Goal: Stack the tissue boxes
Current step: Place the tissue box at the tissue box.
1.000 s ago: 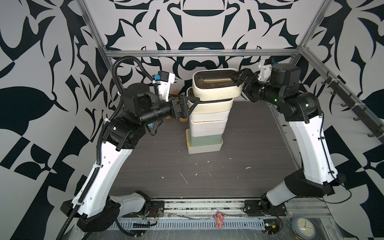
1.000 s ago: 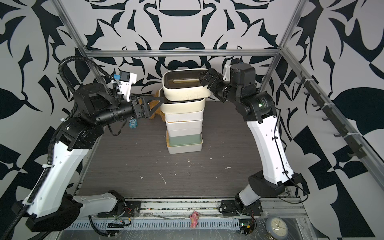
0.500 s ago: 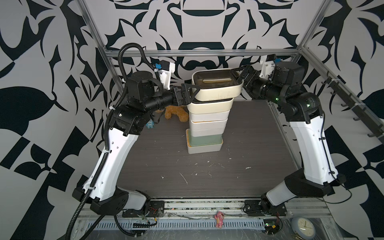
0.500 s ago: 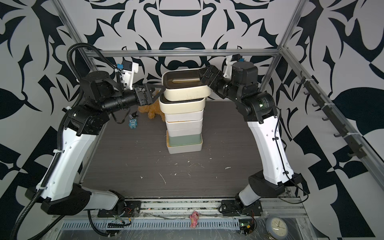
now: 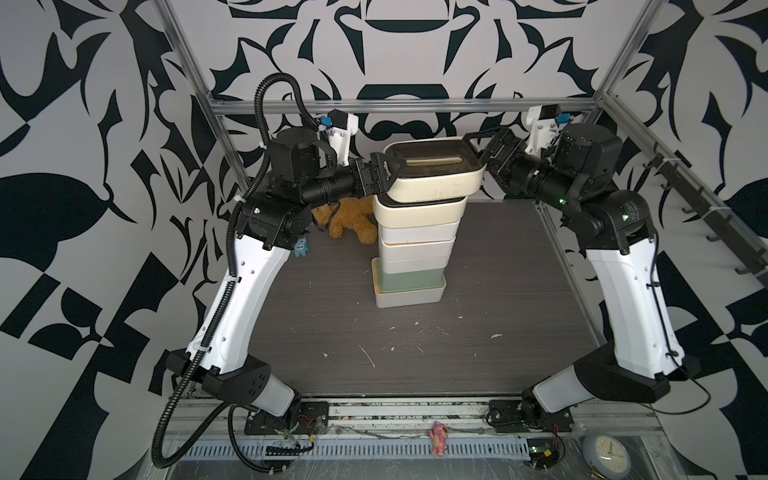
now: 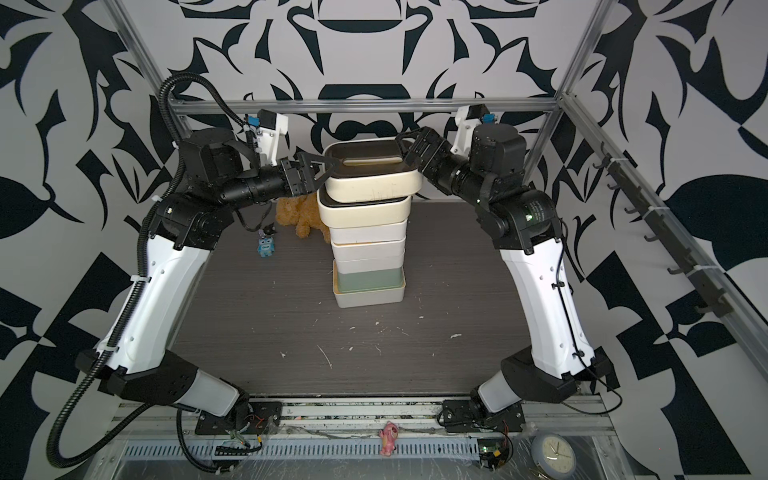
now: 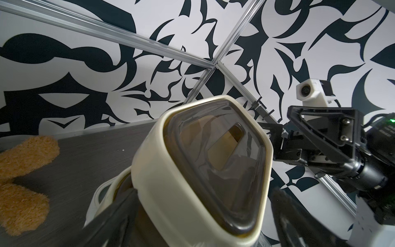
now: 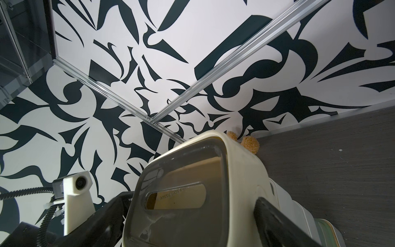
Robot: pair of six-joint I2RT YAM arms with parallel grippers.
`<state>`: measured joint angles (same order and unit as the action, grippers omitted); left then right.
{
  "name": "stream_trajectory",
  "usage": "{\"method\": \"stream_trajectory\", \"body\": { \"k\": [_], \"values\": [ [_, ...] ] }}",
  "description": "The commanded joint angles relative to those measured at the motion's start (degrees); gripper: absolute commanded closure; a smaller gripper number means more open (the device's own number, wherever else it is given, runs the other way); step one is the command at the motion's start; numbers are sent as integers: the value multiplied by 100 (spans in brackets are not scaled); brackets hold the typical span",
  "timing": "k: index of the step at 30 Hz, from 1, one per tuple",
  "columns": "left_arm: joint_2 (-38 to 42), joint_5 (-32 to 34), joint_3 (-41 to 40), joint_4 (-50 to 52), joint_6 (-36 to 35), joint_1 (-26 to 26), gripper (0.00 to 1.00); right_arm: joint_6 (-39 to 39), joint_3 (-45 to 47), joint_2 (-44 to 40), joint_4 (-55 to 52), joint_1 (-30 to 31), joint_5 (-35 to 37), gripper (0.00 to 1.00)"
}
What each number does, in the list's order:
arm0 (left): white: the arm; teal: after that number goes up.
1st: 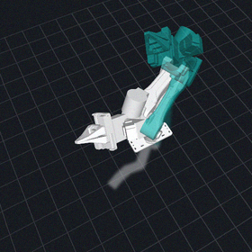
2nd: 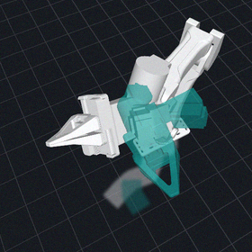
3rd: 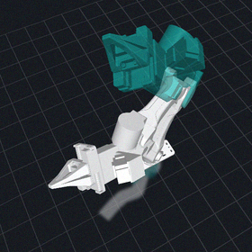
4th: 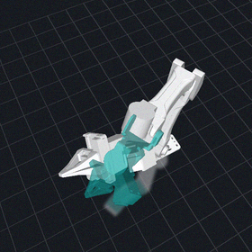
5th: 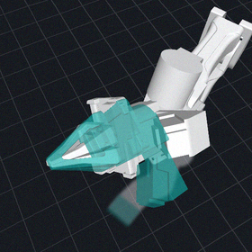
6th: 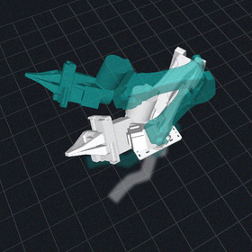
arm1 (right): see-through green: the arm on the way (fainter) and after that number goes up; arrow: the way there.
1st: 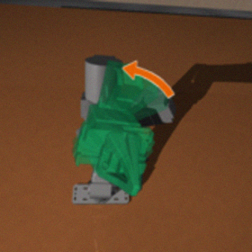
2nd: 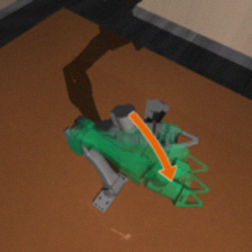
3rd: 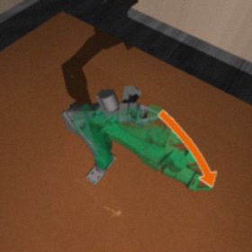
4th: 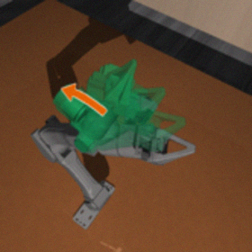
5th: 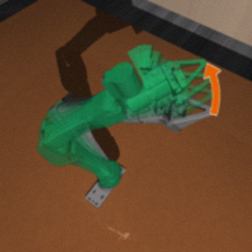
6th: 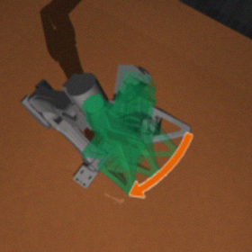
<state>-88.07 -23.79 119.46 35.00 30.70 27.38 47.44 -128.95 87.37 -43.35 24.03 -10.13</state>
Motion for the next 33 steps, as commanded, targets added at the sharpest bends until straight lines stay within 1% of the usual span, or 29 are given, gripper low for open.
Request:
{"method": "stream_trajectory", "body": {
  "k": [1, 10, 15, 19, 24, 33],
  "values": [
    [18, -231, 136, -44, 113, -13, 1, -58, 4, -153, 397, 5, -147, 1],
    [139, -317, 33, -125, 188, -14, 1, 148, 212, -221, 583, 9, -427, 1],
    [160, -317, 16, -135, 184, -13, 1, 193, 282, -308, 678, 12, -445, 1],
    [196, -328, -9, -113, 166, -13, 1, 372, 355, -367, 787, 14, -619, 1],
    [266, -293, -88, -143, 158, -15, 1, 428, 504, -478, 875, 14, -637, 1],
    [241, -326, 5, -154, 146, -28, 1, 503, 616, -484, 985, 22, -727, 1]
  ]
}}
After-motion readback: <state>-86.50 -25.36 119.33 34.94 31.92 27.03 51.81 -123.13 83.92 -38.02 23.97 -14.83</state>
